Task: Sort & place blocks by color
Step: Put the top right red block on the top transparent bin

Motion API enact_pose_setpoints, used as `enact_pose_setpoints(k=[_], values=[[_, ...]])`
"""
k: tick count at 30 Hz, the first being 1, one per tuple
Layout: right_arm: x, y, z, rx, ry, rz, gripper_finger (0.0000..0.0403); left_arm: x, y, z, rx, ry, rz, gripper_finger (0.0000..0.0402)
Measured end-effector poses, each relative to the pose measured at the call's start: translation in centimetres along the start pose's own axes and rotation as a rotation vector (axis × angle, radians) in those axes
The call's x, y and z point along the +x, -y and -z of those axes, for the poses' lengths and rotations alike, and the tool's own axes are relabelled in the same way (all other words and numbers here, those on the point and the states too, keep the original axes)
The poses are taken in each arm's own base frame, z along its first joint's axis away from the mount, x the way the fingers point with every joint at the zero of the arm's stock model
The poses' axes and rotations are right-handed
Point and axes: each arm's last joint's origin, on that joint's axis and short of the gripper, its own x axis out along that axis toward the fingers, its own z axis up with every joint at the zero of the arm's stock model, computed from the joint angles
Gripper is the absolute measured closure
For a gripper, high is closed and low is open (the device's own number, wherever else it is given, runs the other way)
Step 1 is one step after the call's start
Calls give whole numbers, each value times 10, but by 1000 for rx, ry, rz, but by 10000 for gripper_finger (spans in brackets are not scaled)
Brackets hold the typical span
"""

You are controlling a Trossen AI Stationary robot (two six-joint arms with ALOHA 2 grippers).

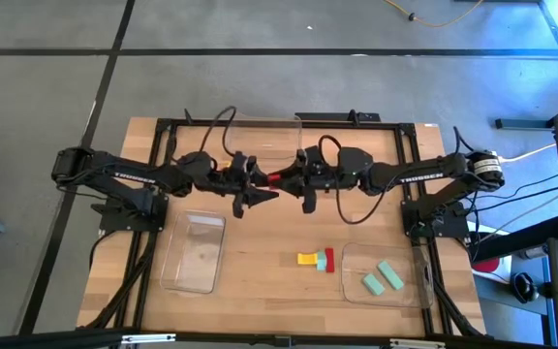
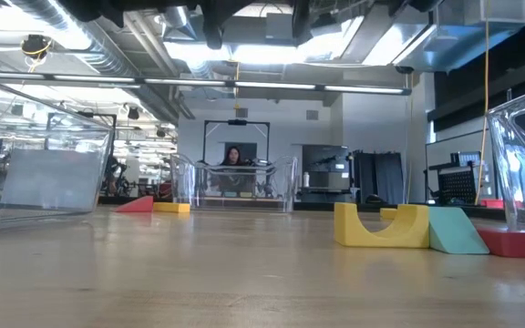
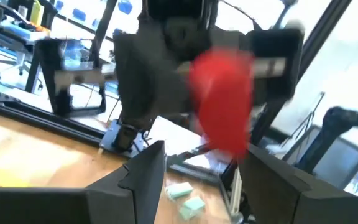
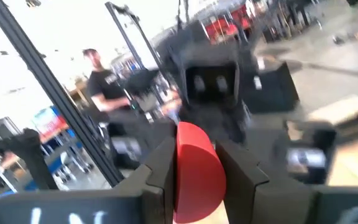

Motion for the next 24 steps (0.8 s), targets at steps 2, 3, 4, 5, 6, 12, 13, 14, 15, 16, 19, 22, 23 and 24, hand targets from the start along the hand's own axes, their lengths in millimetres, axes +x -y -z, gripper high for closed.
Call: enact_pose_setpoints(k=[2,3,4,5,6,12,13,14,15,16,19,22,23,24], values=[[1,1,3,-21,-26,16,316,0,0,-1,-10,12,0,211],[1,2,4,-24,-26,16,316,0,0,-1,-10,16,0,213],[1,1,4,-24,-24,15,316,0,0,-1,-15,19,-1,214],[1,1,4,-26,-23,15,316,0,0,-1,-26,21,-3,216],[1,1,4,-37,-24,15,316,0,0,-1,-39,20,-6,218],[2,-1,7,-52,-41,17,316,0,-1,0,-46,18,-28,249],[2,-2,8,-51,-46,17,316,0,-1,0,-46,18,-28,258],[2,-3,9,-51,-51,11,316,0,-1,0,-46,18,-27,270],[2,-3,9,-50,-54,3,316,0,0,0,-50,18,-26,282],[2,-4,10,-46,-58,-6,316,0,0,0,-61,17,-25,296],[2,-4,10,-47,-64,-5,316,0,-1,1,-99,13,-38,340],[2,-3,11,-57,-72,-4,316,0,-2,3,-109,6,-74,343],[2,-3,12,-57,-77,-3,316,0,-2,3,-110,2,-81,343],[2,-3,12,-56,-79,-3,314,0,-2,3,-107,1,-81,343]])
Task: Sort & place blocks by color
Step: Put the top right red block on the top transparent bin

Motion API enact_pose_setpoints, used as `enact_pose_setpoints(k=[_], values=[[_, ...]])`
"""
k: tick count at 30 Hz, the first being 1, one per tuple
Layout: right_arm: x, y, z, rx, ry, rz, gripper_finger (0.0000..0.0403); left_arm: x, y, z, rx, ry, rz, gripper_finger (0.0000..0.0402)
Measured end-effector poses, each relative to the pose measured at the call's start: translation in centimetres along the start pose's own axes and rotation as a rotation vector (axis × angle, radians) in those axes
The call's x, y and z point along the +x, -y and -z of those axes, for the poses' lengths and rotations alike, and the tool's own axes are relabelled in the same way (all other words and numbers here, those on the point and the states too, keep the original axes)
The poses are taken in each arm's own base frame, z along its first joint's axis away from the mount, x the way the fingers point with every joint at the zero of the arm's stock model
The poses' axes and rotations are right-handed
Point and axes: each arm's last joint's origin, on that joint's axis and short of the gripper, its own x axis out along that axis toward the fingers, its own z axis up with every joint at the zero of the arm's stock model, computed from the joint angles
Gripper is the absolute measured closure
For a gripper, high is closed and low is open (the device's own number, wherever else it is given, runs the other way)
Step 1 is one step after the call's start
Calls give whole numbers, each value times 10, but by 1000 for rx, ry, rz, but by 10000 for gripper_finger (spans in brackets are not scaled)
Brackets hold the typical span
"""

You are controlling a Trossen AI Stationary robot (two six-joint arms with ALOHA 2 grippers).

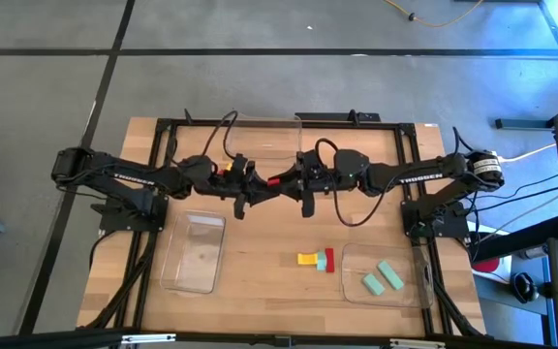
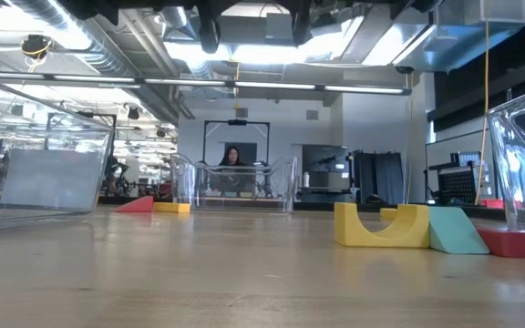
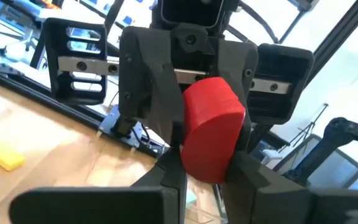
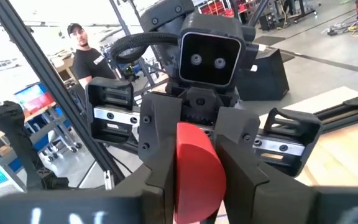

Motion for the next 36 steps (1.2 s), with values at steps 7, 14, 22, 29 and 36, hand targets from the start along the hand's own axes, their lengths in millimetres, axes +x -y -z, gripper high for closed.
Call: enact_pose_setpoints(k=[7,14,22,29,36], values=[[0,1,1,15,0,22,268,0,0,1,35,1,-18,377],[1,1,1,-16,6,29,267,0,-1,0,64,4,-24,396],[1,1,1,-18,6,30,266,0,0,1,51,-9,-3,398],[0,0,1,-29,5,29,298,0,1,1,40,-24,23,400],[0,0,1,-40,7,30,332,0,1,1,45,-27,25,401]])
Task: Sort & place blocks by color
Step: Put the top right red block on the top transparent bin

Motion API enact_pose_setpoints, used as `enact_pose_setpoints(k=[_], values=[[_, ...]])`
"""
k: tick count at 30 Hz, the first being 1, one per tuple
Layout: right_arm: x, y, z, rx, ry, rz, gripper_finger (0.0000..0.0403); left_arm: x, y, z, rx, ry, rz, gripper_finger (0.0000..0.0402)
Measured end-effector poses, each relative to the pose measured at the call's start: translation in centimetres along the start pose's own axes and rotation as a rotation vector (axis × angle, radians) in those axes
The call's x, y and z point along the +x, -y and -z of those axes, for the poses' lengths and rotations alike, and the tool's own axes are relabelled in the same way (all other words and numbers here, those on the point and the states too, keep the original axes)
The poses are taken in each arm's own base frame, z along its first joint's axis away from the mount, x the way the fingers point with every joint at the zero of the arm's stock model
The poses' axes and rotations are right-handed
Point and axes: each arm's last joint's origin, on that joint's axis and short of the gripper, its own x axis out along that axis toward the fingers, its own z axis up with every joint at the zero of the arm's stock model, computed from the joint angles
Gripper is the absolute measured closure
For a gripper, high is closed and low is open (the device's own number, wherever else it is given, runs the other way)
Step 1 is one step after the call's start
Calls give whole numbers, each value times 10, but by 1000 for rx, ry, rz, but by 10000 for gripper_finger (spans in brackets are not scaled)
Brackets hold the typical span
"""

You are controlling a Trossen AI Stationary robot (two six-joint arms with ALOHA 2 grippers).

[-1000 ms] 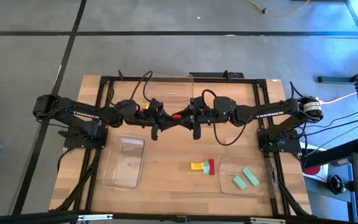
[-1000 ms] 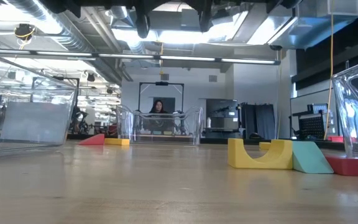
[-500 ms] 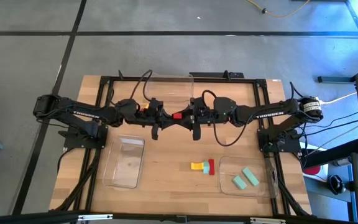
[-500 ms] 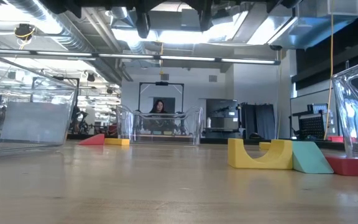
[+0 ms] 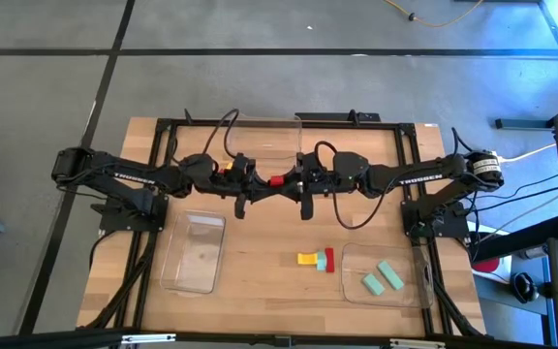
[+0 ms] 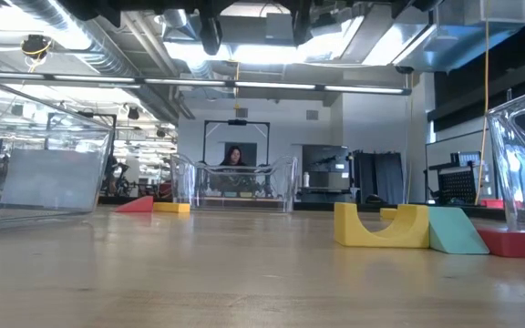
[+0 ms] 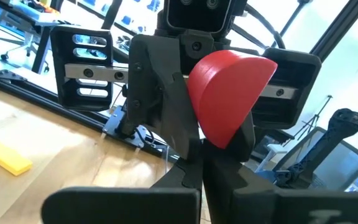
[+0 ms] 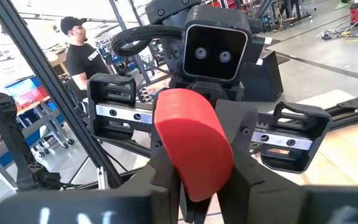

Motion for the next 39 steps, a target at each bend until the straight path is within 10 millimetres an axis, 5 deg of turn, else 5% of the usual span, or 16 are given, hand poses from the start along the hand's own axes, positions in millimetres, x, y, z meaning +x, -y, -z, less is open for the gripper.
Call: enact_pose_setpoints(k=[9,14,20,26,32,39], values=[[-4,3,-6,-2,-3,-16,332,-2,1,-2,3,-18,38,397],[-13,8,-18,-28,12,-7,332,-15,0,-13,23,-50,-4,352],[-26,25,-34,-45,18,64,332,-50,2,-36,118,-52,-145,290],[-23,45,-54,-82,-63,185,332,-94,16,-64,239,90,-289,273],[7,97,-72,-99,-265,387,332,-124,30,-82,307,248,-365,273],[28,185,-37,92,-536,668,332,-131,33,-85,310,280,-372,275]])
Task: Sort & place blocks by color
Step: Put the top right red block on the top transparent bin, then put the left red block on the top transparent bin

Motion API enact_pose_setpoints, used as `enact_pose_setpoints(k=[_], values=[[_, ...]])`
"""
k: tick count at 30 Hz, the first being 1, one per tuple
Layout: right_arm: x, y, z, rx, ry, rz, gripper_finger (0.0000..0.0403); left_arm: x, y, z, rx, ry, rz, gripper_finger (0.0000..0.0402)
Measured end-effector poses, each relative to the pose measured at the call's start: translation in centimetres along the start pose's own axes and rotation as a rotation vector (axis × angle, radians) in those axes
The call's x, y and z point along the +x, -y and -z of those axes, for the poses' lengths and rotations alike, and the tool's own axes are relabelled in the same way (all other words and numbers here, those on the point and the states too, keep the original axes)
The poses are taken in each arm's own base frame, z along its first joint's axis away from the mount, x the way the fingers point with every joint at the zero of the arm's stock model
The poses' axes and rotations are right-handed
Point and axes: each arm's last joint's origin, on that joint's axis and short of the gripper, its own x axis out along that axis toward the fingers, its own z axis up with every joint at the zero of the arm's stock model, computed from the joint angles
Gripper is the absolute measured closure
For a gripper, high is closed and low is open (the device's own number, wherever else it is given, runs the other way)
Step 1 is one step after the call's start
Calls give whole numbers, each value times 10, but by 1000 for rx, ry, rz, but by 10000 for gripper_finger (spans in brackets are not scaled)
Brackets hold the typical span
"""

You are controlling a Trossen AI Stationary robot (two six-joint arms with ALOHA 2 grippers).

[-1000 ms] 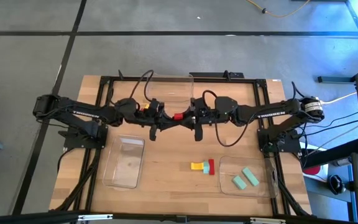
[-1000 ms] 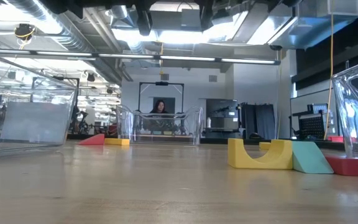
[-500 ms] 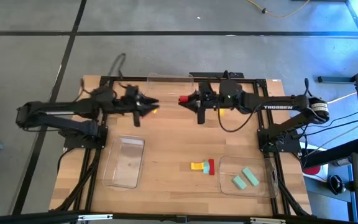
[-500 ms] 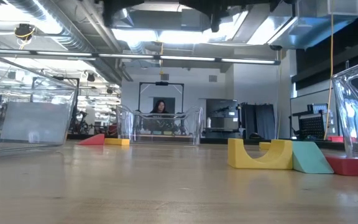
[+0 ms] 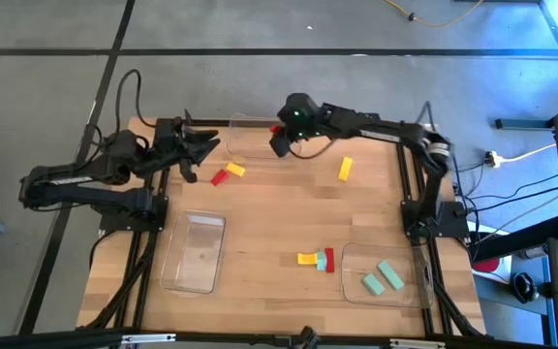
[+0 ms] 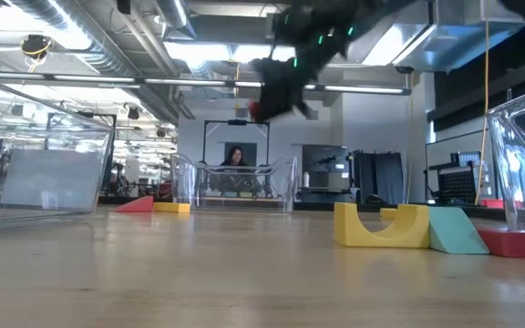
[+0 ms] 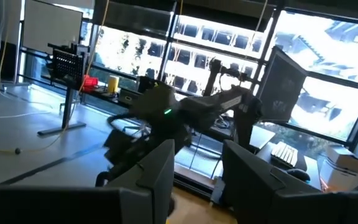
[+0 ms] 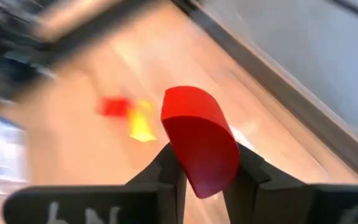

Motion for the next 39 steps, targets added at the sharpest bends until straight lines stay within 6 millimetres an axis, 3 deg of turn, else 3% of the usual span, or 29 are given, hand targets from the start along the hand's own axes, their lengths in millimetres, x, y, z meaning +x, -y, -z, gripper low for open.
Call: enact_pose_setpoints(k=[5,12,22,27,31,34,39], values=[[39,31,25,138,-187,97,332,1,0,1,1,-7,6,275],[48,35,31,173,-219,113,327,1,0,1,1,-7,6,275],[46,34,30,205,-214,109,177,1,0,1,1,-7,6,275],[19,24,18,94,-183,37,125,1,0,1,1,-8,6,275],[-24,1,9,-43,-113,-19,118,1,0,2,3,-19,3,275],[-55,-13,20,-109,-56,-69,122,1,0,3,4,-23,4,275],[-99,-24,70,-43,95,-174,124,1,0,3,3,-24,6,275]])
